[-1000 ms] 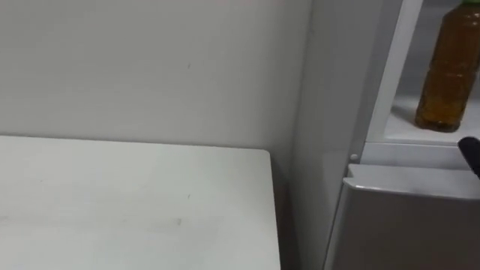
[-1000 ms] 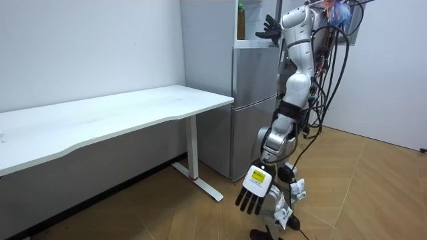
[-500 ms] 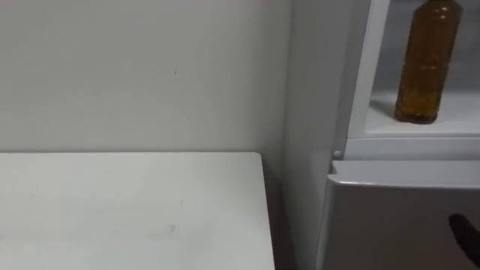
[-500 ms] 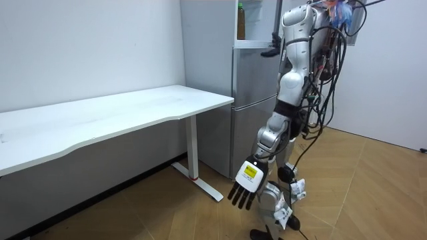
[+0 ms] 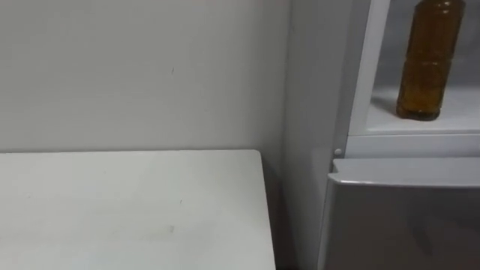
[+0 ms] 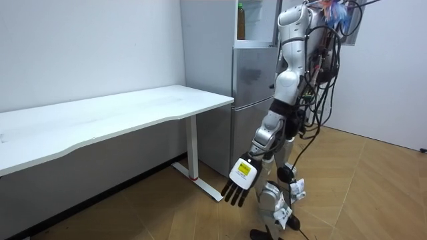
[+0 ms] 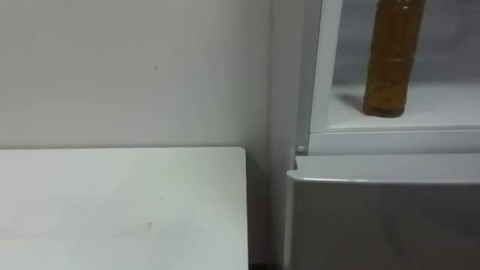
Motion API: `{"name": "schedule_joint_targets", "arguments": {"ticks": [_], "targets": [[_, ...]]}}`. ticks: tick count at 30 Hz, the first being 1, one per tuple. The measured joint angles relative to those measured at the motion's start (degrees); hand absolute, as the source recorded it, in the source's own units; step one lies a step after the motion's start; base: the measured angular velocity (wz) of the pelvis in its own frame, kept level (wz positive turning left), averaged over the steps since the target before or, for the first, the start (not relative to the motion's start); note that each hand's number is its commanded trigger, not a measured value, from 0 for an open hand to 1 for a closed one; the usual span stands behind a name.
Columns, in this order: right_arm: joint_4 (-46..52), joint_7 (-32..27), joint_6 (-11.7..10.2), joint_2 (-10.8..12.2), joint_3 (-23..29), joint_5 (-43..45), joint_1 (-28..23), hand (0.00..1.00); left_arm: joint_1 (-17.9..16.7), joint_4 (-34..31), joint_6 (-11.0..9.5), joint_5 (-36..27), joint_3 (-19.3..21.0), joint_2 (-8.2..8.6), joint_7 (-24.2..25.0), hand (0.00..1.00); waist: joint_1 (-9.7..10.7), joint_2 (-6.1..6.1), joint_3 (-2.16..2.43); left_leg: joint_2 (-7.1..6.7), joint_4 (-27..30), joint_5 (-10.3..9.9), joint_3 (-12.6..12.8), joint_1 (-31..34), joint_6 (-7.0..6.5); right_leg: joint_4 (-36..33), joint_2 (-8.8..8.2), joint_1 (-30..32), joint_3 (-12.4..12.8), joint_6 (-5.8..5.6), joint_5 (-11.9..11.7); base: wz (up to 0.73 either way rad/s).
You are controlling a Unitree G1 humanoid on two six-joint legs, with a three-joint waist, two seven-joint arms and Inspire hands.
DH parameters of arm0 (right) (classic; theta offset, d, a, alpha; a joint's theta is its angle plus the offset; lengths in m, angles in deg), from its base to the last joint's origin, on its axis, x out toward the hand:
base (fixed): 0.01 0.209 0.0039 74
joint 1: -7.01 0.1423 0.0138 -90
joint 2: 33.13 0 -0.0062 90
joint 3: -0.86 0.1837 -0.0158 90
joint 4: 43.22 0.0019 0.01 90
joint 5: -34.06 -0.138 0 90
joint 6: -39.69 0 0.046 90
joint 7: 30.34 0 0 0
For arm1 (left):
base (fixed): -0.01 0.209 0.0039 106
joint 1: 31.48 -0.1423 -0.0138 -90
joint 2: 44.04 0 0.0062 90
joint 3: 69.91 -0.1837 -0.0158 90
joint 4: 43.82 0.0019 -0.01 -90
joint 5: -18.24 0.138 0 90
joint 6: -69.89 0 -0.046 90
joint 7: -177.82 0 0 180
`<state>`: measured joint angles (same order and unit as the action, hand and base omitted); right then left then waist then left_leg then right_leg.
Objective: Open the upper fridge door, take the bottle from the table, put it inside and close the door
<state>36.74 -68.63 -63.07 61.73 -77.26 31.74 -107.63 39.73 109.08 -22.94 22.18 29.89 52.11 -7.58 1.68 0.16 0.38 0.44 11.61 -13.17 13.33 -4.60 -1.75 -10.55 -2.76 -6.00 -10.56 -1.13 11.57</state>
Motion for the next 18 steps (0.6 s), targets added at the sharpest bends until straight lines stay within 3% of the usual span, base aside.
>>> {"name": "schedule_joint_targets", "arguments": {"ticks": [3,8,18], "targets": [[-4.66,0.0,-0.25,0.28,-1.15,-3.33,-0.03,0.0,0.0,-0.55,-0.29,-0.13,-0.08,0.11,-0.65,0.0,0.0,-0.05,0.01,0.05,-0.03,-0.01,0.01,-0.18,-0.01,-0.06,0.0,-0.43,0.3,0.0,0.0,0.0],[-14.39,0.48,-0.09,0.35,-2.16,-18.07,0.69,0.0,-0.6,-0.53,-0.29,-2.15,-2.0,-0.04,-0.71,0.0,0.41,0.04,-0.13,-0.04,-0.33,-0.12,-0.82,-1.35,-0.1,0.2,-0.15,-1.45,-0.46,-0.19,0.16,0.05],[-16.06,-2.07,-0.22,0.24,-0.05,-29.92,1.65,0.0,-2.39,-0.69,-0.17,-6.07,-2.79,-0.07,-0.63,0.0,1.6,-0.18,-0.07,-0.29,-0.3,-0.11,-0.98,-1.08,-0.11,0.8,-0.16,-1.33,-0.47,-0.18,0.17,0.0]]}}
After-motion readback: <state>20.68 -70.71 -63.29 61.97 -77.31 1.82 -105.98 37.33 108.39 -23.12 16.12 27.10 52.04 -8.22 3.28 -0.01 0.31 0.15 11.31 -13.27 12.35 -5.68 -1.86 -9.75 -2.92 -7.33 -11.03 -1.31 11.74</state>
